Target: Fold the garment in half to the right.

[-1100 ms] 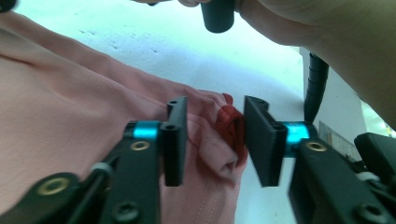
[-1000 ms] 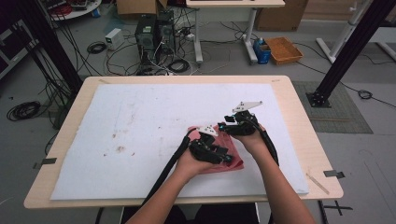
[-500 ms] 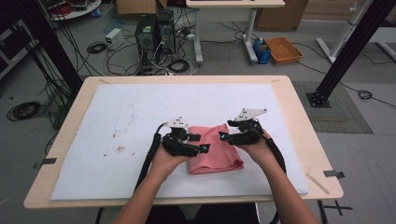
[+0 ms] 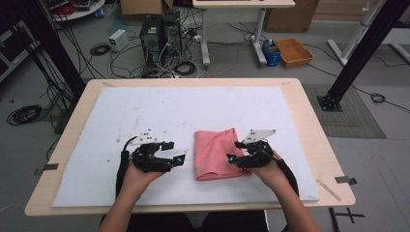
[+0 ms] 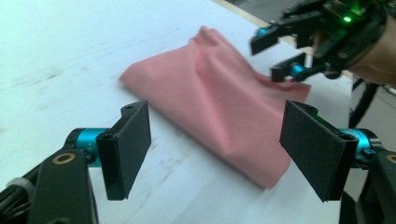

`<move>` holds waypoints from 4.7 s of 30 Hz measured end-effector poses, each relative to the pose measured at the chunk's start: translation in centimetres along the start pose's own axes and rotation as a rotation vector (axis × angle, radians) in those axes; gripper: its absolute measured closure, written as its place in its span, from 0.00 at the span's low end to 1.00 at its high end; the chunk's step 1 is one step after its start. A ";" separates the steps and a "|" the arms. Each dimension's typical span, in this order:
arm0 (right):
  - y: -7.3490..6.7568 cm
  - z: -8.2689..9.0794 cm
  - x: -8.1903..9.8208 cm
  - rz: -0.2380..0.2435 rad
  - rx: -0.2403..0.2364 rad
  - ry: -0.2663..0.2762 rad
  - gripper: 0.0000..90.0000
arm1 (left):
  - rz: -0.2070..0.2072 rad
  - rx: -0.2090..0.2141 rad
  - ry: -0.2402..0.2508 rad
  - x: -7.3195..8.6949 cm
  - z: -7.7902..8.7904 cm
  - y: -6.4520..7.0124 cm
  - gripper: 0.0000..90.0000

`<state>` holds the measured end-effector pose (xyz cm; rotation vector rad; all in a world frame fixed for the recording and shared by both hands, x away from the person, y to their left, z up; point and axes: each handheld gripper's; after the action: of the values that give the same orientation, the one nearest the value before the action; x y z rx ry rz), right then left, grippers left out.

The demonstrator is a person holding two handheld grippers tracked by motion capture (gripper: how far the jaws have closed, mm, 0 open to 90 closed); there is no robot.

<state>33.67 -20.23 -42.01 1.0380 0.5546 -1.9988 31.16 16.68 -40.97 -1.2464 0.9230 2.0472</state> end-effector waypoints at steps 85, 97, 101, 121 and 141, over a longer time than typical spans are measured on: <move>7.0 -3.6 -1.9 -0.230 0.114 0.074 0.74 | -0.014 -0.121 -0.040 1.9 0.6 -1.5 0.28; 7.8 -3.1 -0.8 -0.297 0.111 0.133 0.99 | -0.014 -0.120 -0.038 1.9 0.8 -1.7 0.28; 7.8 -3.2 -0.3 -0.279 0.141 0.097 1.00 | -0.012 -0.116 -0.041 1.9 0.8 -1.6 0.28; 5.2 2.4 -0.8 -0.138 0.155 0.253 0.46 | -0.014 -0.131 -0.001 1.5 2.0 -2.5 0.28; 7.3 3.0 1.6 -0.202 0.172 0.215 0.26 | -0.079 -0.133 0.021 1.3 3.1 -3.9 0.25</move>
<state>37.66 -27.27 -41.70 1.3599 0.6311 -2.1543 31.97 21.61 -42.12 -1.3544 0.7445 2.0649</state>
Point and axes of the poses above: each handheld gripper's, and its own axes: z roughly backward along the jaws, x roughly out of its underside, y roughly to its right, and after that the axes turned 5 degrees about y, right-handed
